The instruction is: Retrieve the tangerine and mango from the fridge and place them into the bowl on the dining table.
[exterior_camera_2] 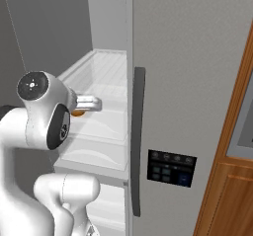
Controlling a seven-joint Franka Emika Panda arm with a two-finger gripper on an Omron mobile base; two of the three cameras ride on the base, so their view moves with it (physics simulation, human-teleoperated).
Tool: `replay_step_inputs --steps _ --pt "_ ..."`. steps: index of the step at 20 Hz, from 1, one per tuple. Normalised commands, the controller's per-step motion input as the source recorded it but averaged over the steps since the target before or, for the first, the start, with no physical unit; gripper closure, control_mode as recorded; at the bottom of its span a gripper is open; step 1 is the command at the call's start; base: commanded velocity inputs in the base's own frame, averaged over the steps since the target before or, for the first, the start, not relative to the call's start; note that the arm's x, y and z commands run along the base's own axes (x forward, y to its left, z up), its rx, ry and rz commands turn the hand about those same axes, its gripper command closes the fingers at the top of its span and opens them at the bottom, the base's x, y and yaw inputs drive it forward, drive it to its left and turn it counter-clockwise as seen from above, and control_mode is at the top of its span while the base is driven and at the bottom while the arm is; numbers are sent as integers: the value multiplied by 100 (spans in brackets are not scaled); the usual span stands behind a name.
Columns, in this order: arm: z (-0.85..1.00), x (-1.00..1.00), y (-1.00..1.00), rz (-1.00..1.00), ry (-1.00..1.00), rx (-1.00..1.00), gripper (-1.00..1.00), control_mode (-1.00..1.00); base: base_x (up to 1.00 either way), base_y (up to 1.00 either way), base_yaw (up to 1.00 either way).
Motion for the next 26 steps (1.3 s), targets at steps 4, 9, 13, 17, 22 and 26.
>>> replay_step_inputs --steps 4,9,13,17,22,26 --pt "-33 -85 13 10 0 -2 100 -100 0 0 0" --pt "-13 -57 0 0 0 0 100 -100 0 0 0" --pt "-8 -21 0 -9 2 0 100 -100 0 0 0" --pt "-22 -4 0 -10 1 0 100 -100 0 0 0" --pt "-30 0 0 -9 0 0 100 -100 0 0 0" --pt "-32 0 0 -7 0 0 100 -100 0 0 0"
